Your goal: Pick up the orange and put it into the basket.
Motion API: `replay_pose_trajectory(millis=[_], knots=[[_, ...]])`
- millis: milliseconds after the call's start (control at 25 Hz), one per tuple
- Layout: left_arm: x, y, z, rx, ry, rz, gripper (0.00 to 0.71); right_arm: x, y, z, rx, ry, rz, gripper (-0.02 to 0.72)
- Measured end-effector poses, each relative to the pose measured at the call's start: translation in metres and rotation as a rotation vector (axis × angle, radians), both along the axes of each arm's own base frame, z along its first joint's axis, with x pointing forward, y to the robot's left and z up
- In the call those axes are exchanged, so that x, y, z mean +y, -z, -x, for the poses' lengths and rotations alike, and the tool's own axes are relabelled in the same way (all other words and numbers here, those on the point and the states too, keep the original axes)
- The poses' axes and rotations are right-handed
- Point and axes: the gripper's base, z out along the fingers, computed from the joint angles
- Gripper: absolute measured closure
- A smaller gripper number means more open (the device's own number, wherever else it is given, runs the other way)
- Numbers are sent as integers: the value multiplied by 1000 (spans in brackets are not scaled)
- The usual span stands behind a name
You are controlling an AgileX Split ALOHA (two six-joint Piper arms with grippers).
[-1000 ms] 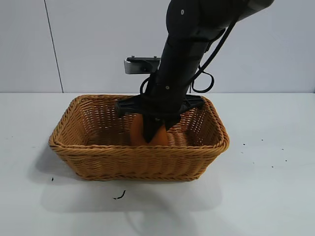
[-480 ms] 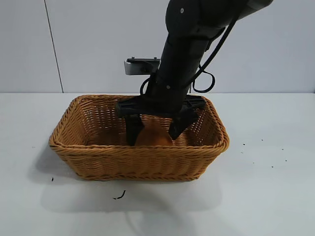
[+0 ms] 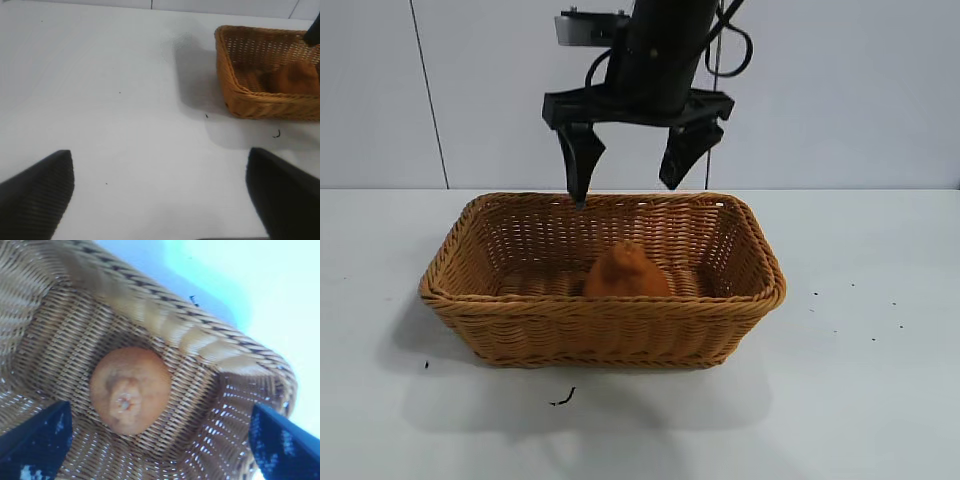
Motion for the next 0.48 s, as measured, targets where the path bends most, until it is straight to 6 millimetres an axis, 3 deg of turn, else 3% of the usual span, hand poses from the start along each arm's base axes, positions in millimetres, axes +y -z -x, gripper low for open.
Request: replay_pose_trajectory(millis=[160,480], knots=[[0,0,0,0,0,0,38,-5,-18,-4,-50,11,51,13],[0,0,0,0,0,0,38,-39,-20,-22,-48,94,62,13]])
